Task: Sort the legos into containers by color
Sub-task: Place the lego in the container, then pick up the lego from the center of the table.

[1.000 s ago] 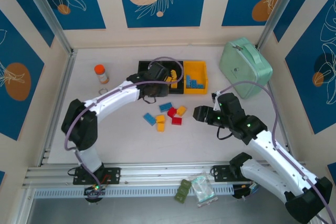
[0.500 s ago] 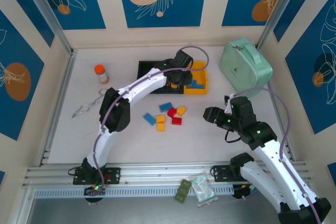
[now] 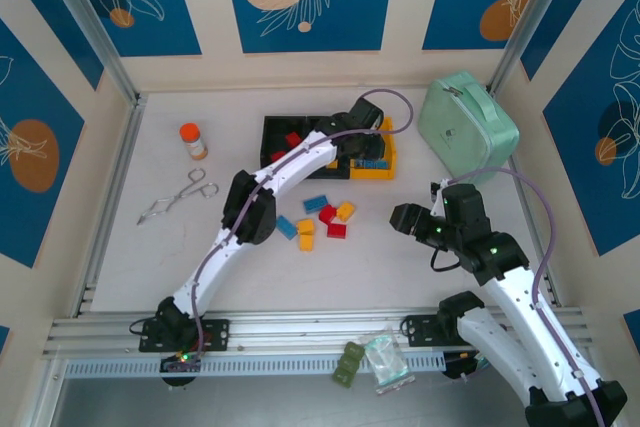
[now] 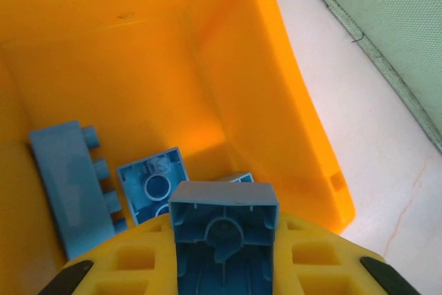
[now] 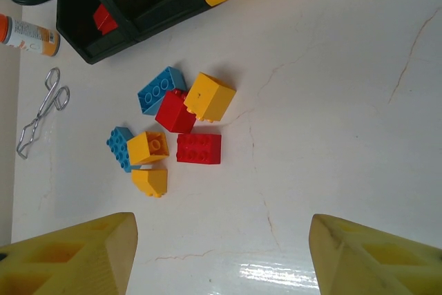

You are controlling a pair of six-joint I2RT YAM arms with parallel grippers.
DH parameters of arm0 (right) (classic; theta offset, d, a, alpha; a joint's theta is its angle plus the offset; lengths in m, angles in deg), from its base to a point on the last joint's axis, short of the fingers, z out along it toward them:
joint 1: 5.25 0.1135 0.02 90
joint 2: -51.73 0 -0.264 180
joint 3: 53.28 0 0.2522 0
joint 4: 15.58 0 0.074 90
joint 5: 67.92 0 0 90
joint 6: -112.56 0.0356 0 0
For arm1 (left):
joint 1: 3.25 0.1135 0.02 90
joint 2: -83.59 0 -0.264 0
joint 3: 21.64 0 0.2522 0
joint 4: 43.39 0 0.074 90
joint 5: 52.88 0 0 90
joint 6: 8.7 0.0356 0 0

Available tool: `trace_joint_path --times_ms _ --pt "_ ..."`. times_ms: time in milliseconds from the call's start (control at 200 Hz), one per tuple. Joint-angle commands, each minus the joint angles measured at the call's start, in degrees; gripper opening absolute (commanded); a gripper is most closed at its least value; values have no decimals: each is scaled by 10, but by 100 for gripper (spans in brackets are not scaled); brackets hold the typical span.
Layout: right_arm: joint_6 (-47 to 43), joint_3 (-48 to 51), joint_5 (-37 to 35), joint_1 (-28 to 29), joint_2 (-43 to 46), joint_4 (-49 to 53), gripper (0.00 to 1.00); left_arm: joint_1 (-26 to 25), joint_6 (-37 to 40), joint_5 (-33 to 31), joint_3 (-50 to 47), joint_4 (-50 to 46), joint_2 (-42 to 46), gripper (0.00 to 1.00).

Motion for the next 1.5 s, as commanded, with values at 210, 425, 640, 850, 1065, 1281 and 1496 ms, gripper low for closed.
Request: trace_joint_path --times_ms 210,425,640,850,1065,1281,1496 --pt "-10 11 26 -13 7 7 67 4 10 25 26 35 -10 31" --pt "-2 16 32 -12 7 2 67 5 19 30 22 15 15 55" --pt "1 19 35 -7 5 -6 67 1 24 38 -95 31 116 57" --pt "4 20 32 10 -6 -19 67 0 31 30 -303 84 258 58" --pt "8 12 17 49 -46 -40 67 1 39 -8 -474 105 386 59" --pt "10 -4 -8 108 -96 -69 68 9 22 -49 -631 105 494 60" --pt "5 -16 -15 150 -143 -99 68 27 -38 -84 -775 112 592 62"
